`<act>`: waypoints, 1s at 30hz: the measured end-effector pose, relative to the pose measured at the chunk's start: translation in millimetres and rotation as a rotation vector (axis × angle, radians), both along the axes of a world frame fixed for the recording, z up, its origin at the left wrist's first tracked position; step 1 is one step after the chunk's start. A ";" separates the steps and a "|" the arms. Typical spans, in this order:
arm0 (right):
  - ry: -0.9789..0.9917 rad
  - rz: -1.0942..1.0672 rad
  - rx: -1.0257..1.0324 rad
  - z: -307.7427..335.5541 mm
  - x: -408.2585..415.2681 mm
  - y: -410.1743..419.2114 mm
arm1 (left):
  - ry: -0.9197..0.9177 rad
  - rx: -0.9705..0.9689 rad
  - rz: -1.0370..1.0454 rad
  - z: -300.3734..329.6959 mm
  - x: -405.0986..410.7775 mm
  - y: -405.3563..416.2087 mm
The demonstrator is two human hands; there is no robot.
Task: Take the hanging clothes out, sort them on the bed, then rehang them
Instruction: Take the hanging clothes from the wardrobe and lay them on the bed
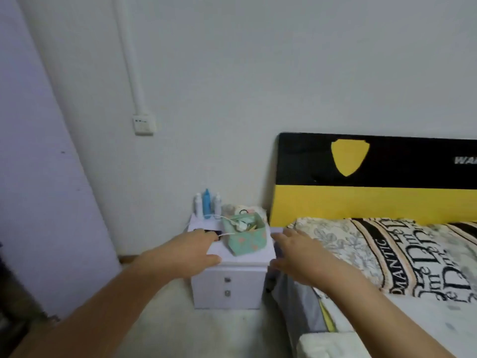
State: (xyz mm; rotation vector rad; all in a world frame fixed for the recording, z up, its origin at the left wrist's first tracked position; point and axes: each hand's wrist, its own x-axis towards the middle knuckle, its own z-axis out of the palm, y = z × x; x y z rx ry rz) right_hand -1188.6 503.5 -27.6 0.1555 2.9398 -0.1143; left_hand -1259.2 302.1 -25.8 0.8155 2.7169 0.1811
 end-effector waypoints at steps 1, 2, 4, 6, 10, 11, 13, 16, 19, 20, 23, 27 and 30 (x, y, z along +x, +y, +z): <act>0.009 0.042 0.000 0.8 -5.9 -15.0 | -0.005 -0.007 0.046 0.4 2.6 -17.8; 0.016 0.090 0.004 2.2 -13.2 -34.5 | -0.004 -0.012 0.099 1.6 5.6 -39.8; 0.024 0.156 0.000 4.4 -21.9 -61.8 | 0.001 -0.016 0.176 4.5 9.5 -68.8; 0.029 0.253 -0.016 8.1 -32.7 -96.8 | 0.022 0.001 0.263 10.9 14.2 -106.2; 0.037 0.412 -0.015 21.9 -56.0 -167.8 | 0.061 0.046 0.390 22.6 19.1 -179.0; 0.042 0.442 -0.008 25.5 -62.8 -186.4 | 0.070 0.052 0.420 24.5 19.4 -197.3; 0.055 0.492 -0.018 30.7 -77.7 -224.9 | 0.083 0.056 0.477 28.9 19.0 -234.3; 0.075 0.564 -0.045 35.3 -96.5 -283.8 | 0.106 0.053 0.567 35.7 15.9 -291.3; 0.113 0.647 -0.095 38.6 -110.3 -339.0 | 0.148 0.058 0.661 41.3 12.8 -345.6; 0.113 0.676 -0.110 40.0 -113.4 -355.4 | 0.163 0.059 0.692 42.9 12.9 -360.9; 0.107 0.752 -0.137 42.6 -123.5 -401.4 | 0.175 0.078 0.770 48.3 13.9 -400.3; 0.103 0.850 -0.185 45.8 -140.0 -454.3 | 0.199 0.130 0.868 57.2 15.4 -448.2; 0.103 0.938 -0.226 50.6 -157.2 -489.5 | 0.225 0.148 0.939 63.4 13.9 -478.7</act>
